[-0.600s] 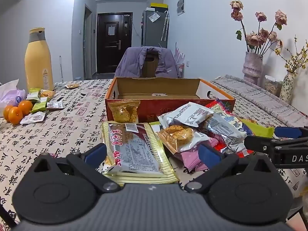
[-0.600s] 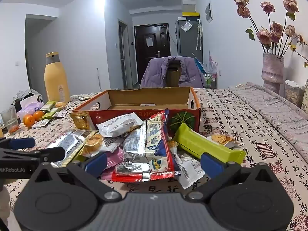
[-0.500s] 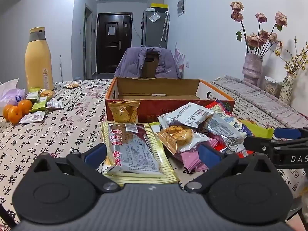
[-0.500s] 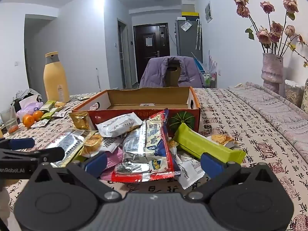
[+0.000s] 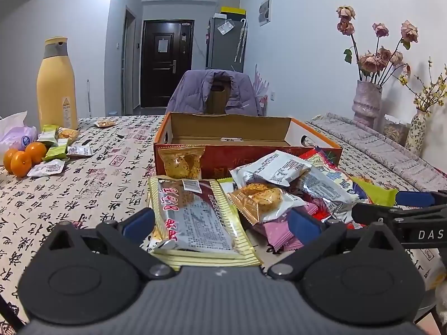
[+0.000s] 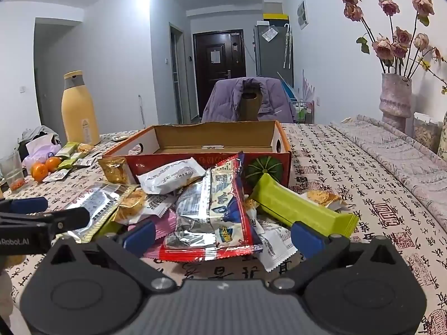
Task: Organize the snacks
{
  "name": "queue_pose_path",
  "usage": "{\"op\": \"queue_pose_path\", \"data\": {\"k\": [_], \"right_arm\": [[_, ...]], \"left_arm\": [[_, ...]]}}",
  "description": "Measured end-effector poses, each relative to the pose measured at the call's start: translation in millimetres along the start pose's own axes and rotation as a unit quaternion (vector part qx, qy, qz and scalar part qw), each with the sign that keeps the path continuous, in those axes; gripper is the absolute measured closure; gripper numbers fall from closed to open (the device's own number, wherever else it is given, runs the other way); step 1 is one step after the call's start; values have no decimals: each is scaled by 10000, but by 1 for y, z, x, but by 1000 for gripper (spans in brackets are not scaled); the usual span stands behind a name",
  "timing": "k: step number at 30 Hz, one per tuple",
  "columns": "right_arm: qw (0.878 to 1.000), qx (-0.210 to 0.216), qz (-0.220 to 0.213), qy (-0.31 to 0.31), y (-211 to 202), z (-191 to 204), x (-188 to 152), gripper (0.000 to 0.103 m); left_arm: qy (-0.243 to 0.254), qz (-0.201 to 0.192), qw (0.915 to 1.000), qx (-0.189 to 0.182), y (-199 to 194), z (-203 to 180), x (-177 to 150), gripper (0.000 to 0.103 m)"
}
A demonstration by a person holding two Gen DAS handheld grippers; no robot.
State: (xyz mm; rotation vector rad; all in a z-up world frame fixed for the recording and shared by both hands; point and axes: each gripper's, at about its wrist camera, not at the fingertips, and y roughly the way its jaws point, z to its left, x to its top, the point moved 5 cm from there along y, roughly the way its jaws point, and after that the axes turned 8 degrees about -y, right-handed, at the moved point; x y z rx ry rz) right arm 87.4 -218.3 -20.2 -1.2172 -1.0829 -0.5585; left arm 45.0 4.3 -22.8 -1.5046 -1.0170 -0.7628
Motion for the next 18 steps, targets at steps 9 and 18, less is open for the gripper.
{"op": "queue_pose_path", "data": {"k": [9,18], "right_arm": [[10000,2,0,6,1,0,-1,0],[10000,-22,3,8,2,-2,-2,0]], "left_arm": [[39,-49,10000,-37,0,-1,-2,0],[154,-146,9998,-68,-1,-4,-4,0]]}}
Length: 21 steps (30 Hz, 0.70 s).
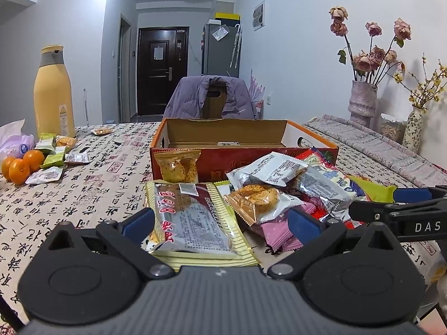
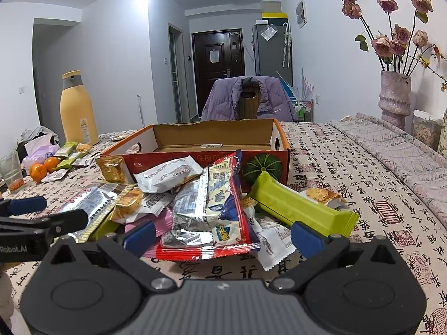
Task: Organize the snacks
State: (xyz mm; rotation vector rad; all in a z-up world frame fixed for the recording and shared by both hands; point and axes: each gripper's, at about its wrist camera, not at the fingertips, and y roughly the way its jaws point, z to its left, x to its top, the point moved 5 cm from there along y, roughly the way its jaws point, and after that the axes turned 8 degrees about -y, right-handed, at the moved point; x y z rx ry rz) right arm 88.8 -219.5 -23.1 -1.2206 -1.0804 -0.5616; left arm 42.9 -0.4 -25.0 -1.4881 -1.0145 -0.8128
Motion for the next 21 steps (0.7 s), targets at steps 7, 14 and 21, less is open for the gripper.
{"op": "queue_pose_path", "data": {"k": [7,14,21], "right_arm": [[10000,-3,-41,4,0,-1,1,0],[10000,16,-71,3,-1,1,1,0],[10000,23,-67,26,-1,0,-1,0]], "left_arm": [[7,-26,10000,-21,0,-1,0,0],[5,-59,10000,-35,-1,-1,1,0],[16,-86,9999,-74,-2,-2,0,0]]}}
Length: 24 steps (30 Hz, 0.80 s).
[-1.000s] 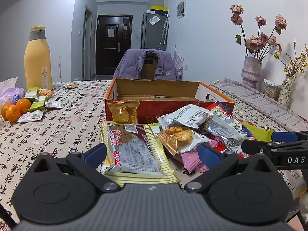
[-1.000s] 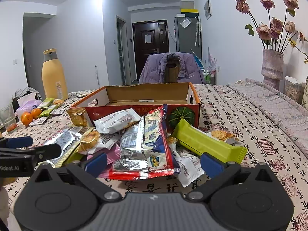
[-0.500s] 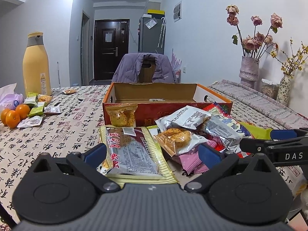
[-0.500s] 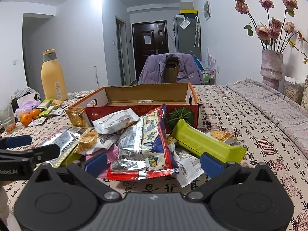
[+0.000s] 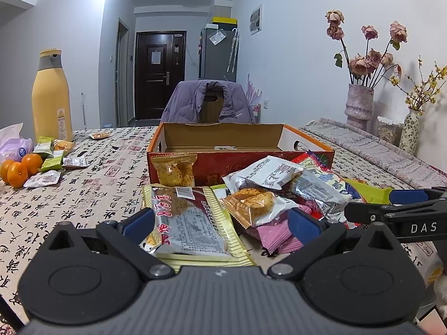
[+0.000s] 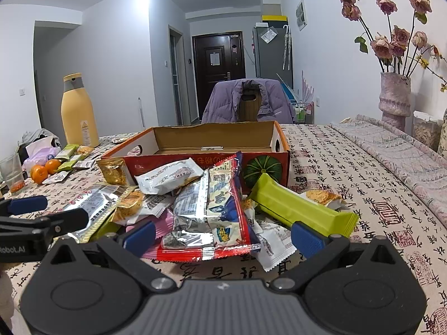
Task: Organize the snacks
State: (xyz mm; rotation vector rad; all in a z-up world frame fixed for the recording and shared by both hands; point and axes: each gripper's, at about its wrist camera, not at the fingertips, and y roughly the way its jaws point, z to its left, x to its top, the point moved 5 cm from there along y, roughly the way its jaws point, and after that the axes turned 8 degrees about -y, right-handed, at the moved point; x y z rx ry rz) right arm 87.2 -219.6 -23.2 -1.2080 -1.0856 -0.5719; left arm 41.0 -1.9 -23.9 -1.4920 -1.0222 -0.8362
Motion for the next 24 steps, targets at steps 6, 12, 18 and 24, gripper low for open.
{"op": "queue_pose_path", "data": {"k": [6,12,18,24], "right_arm": [[10000,-1,2,2,0,0,0,0],[10000,1,-2,0,0,0,0,0],[10000,5,-1,-3,0,0,0,0],[10000,0,1,-5,0,1,0,0]], "left_arm": [[14,-4,10000,-34,0,-2,-1,0],[22,-8,10000,-38,-1,-3,-1,0],[20,-9,10000,-42,-1,-3,-1,0],[22,-10,10000,-40,-1,-3,-1,0]]}}
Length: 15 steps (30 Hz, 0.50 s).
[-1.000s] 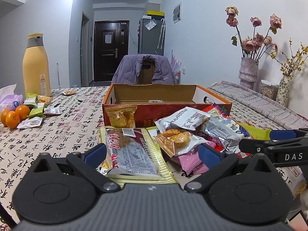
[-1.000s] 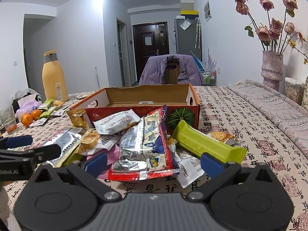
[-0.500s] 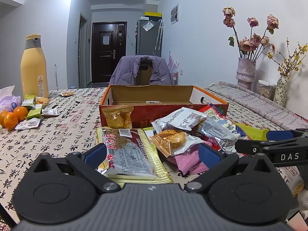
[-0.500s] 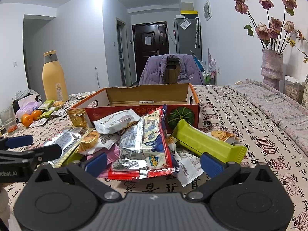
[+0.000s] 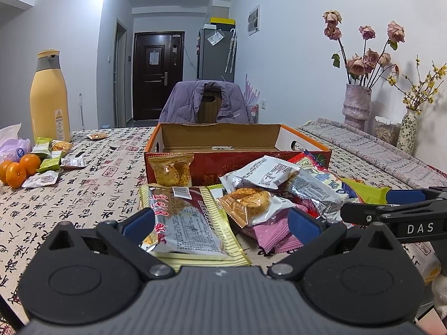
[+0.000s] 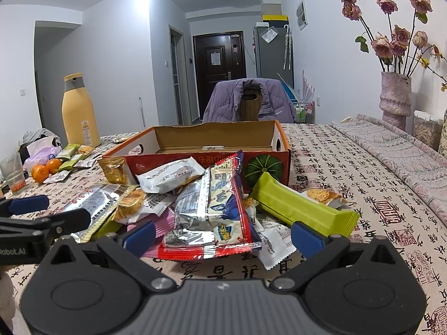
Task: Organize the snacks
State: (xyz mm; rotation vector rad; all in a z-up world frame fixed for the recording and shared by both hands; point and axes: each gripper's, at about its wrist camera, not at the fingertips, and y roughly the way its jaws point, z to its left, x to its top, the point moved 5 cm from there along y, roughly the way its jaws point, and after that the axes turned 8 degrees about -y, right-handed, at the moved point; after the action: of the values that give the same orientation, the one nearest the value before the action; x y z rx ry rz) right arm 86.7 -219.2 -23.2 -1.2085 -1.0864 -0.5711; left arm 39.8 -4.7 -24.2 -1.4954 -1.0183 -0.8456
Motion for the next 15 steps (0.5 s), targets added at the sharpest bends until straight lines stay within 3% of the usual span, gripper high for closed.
{"op": "queue_pose_path", "data": {"k": [15], "right_arm": [[10000,-15,54,-74,5,5,4,0]], "left_arm": [[-32,-1,10000,45,-2,3,1,0]]}}
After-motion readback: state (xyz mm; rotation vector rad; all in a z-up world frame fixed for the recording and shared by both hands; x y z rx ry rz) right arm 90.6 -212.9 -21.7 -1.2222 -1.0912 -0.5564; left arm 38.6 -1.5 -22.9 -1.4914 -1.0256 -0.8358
